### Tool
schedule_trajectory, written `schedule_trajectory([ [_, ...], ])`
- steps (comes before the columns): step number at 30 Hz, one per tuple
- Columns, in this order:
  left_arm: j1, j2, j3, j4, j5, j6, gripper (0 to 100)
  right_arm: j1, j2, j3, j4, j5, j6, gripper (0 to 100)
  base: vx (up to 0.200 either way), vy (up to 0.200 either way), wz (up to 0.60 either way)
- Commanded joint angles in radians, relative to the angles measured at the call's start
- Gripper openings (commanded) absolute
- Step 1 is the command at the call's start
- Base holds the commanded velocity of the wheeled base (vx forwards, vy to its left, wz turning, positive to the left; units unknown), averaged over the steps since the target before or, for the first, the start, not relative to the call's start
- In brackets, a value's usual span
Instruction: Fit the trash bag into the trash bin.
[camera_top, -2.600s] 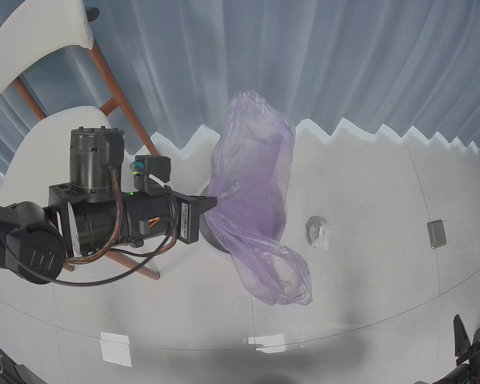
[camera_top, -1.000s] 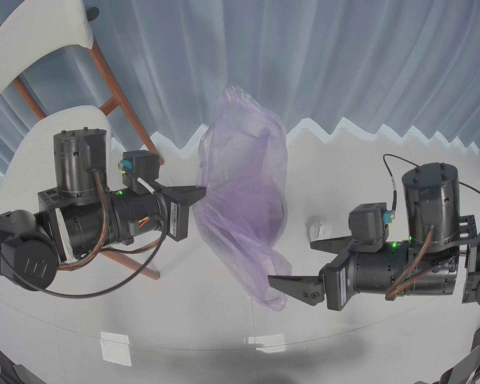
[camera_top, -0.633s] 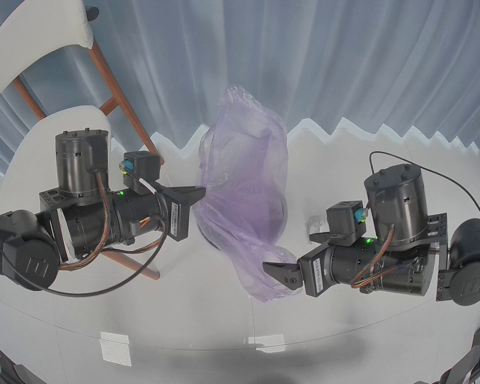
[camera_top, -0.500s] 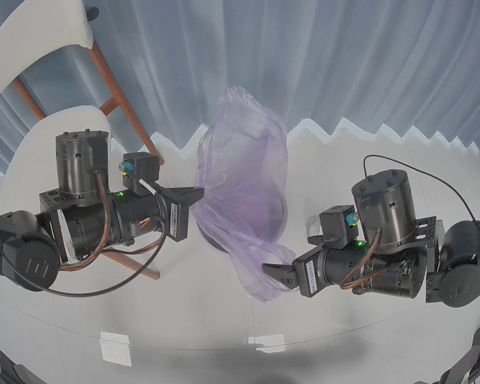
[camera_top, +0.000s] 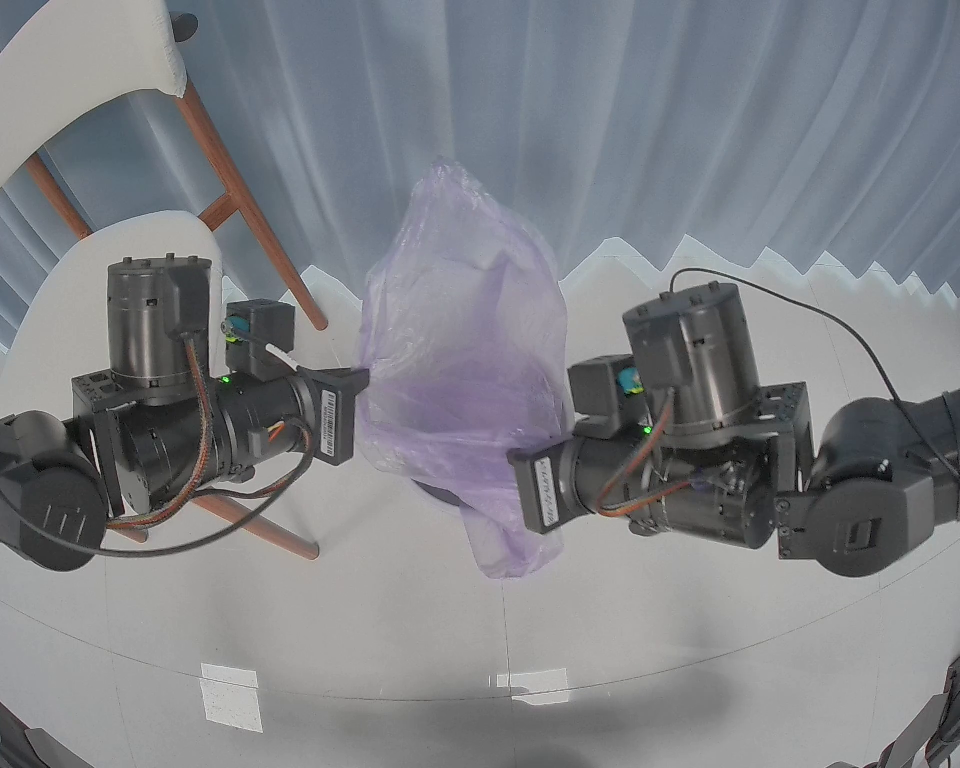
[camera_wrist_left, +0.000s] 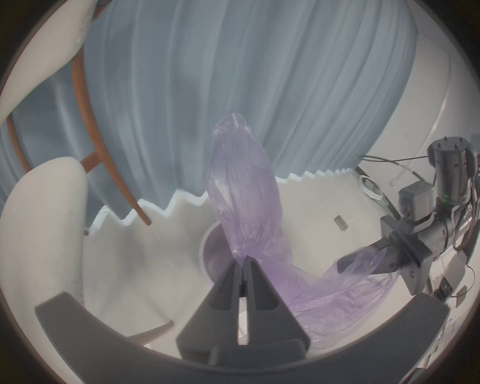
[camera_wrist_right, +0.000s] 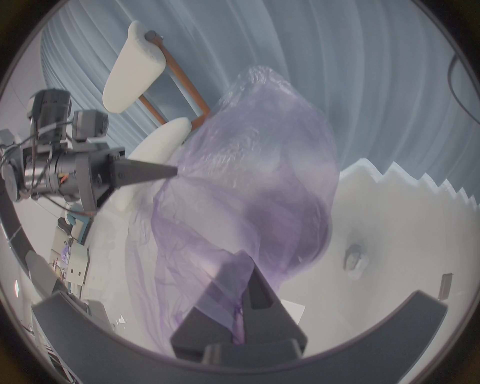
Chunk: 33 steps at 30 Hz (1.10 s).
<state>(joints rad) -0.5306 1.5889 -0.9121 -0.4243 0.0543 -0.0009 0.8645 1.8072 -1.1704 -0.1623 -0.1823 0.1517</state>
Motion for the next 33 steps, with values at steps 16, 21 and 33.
schedule_trajectory([
  [16,0.097,-0.067,-0.019,0.070,0.118,-0.016,100,-0.047,0.279,-0.422,0.001,0.100,-0.017,0,0.000,0.000,0.00],
  [21,0.100,-0.061,-0.037,0.070,0.118,-0.018,100,-0.163,0.184,-0.308,0.001,0.287,-0.133,0,0.000,0.000,0.00],
  [33,0.224,0.100,-0.333,0.124,0.108,-0.160,100,-0.236,-0.103,0.255,-0.181,0.561,-0.308,0,0.000,0.000,0.00],
])
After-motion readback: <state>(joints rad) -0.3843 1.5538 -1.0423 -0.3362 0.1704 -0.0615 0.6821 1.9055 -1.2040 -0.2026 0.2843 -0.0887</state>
